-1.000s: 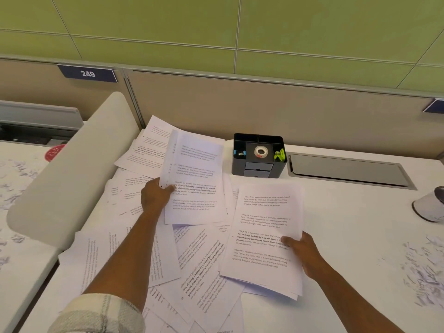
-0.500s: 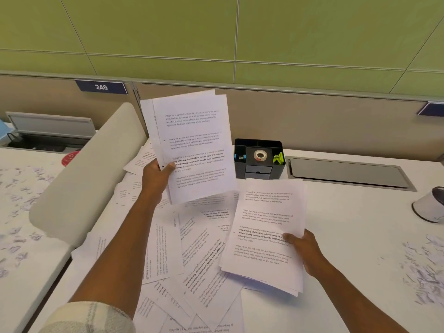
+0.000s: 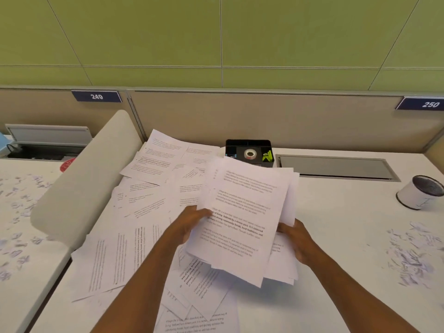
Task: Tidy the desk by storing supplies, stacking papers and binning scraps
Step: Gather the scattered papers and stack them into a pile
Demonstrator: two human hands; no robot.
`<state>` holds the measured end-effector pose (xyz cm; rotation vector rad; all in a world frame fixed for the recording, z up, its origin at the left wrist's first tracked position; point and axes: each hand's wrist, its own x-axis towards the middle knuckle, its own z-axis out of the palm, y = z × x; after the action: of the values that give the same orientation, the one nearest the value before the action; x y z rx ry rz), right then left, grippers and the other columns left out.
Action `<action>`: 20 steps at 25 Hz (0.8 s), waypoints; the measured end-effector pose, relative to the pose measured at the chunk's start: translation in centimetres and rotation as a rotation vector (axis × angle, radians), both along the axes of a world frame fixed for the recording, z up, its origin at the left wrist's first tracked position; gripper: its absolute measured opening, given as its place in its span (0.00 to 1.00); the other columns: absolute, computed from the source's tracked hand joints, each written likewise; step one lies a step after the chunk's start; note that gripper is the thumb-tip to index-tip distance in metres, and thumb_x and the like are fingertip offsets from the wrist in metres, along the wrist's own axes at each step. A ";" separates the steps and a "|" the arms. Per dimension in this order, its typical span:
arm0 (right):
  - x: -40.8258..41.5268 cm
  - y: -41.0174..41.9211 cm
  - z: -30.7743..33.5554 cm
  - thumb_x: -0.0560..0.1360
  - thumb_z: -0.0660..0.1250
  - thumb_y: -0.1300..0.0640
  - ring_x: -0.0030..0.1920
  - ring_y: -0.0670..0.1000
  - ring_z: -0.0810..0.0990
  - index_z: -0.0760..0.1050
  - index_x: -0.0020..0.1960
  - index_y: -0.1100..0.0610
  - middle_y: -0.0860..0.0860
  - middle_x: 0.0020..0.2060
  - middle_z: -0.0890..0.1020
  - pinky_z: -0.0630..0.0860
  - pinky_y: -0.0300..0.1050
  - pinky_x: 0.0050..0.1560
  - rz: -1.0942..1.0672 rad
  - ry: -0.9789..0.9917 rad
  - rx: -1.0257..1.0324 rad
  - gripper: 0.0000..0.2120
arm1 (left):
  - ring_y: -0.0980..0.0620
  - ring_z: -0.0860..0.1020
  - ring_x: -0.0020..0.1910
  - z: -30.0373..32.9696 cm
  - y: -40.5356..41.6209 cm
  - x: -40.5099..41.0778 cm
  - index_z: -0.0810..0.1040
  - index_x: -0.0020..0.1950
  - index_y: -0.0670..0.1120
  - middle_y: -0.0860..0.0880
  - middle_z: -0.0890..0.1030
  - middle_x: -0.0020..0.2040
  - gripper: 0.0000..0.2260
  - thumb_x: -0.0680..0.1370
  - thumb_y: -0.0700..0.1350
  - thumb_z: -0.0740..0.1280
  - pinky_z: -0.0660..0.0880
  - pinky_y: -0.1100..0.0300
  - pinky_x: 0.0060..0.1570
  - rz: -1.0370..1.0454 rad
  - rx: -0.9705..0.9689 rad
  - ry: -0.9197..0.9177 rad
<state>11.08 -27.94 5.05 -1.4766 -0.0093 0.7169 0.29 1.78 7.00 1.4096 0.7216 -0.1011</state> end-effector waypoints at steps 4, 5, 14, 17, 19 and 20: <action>-0.4 -0.4 0.5 0.72 0.72 0.58 0.52 0.63 0.84 0.80 0.59 0.62 0.61 0.53 0.85 0.80 0.62 0.56 -0.007 0.015 0.039 0.17 | 0.42 0.84 0.53 -0.7 -1.9 -0.2 0.79 0.61 0.43 0.43 0.86 0.55 0.11 0.78 0.39 0.69 0.80 0.49 0.53 -0.037 -0.081 -0.014; -0.5 -0.3 0.6 0.72 0.72 0.55 0.52 0.62 0.85 0.80 0.60 0.61 0.61 0.53 0.85 0.81 0.60 0.55 -0.009 0.022 0.046 0.18 | 0.42 0.84 0.54 -0.8 -2.4 -0.2 0.79 0.62 0.44 0.44 0.85 0.56 0.12 0.78 0.39 0.70 0.80 0.48 0.55 -0.059 -0.106 -0.028; 0.4 -2.3 1.7 0.72 0.75 0.54 0.55 0.59 0.84 0.77 0.64 0.59 0.58 0.57 0.84 0.79 0.59 0.58 -0.004 -0.084 0.129 0.22 | 0.44 0.85 0.53 -0.4 -7.2 0.9 0.78 0.64 0.46 0.46 0.85 0.57 0.17 0.77 0.38 0.72 0.80 0.42 0.57 -0.039 -0.005 -0.157; 1.3 -3.6 2.5 0.68 0.76 0.60 0.51 0.58 0.85 0.79 0.60 0.60 0.56 0.53 0.86 0.83 0.54 0.50 -0.046 -0.194 0.087 0.21 | 0.41 0.84 0.54 0.9 -8.8 1.5 0.78 0.64 0.44 0.44 0.85 0.57 0.21 0.72 0.42 0.76 0.80 0.40 0.56 -0.031 -0.006 -0.284; 1.8 -4.5 3.0 0.66 0.79 0.58 0.50 0.56 0.86 0.80 0.58 0.59 0.55 0.50 0.86 0.83 0.49 0.47 -0.035 -0.267 0.065 0.22 | 0.42 0.84 0.54 1.6 -9.8 2.0 0.80 0.62 0.43 0.44 0.85 0.56 0.23 0.69 0.46 0.78 0.81 0.43 0.53 -0.005 0.010 -0.373; 2.0 -5.0 3.1 0.65 0.80 0.56 0.49 0.55 0.86 0.80 0.57 0.58 0.54 0.49 0.87 0.83 0.47 0.46 -0.030 -0.296 0.046 0.22 | 0.42 0.84 0.54 1.7 -10.4 2.2 0.80 0.62 0.43 0.44 0.85 0.56 0.23 0.69 0.46 0.78 0.82 0.44 0.53 0.011 0.012 -0.402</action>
<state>13.07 -32.91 8.15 -1.5241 -0.2278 0.4653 2.53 -8.64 8.69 1.3821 0.3959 0.1918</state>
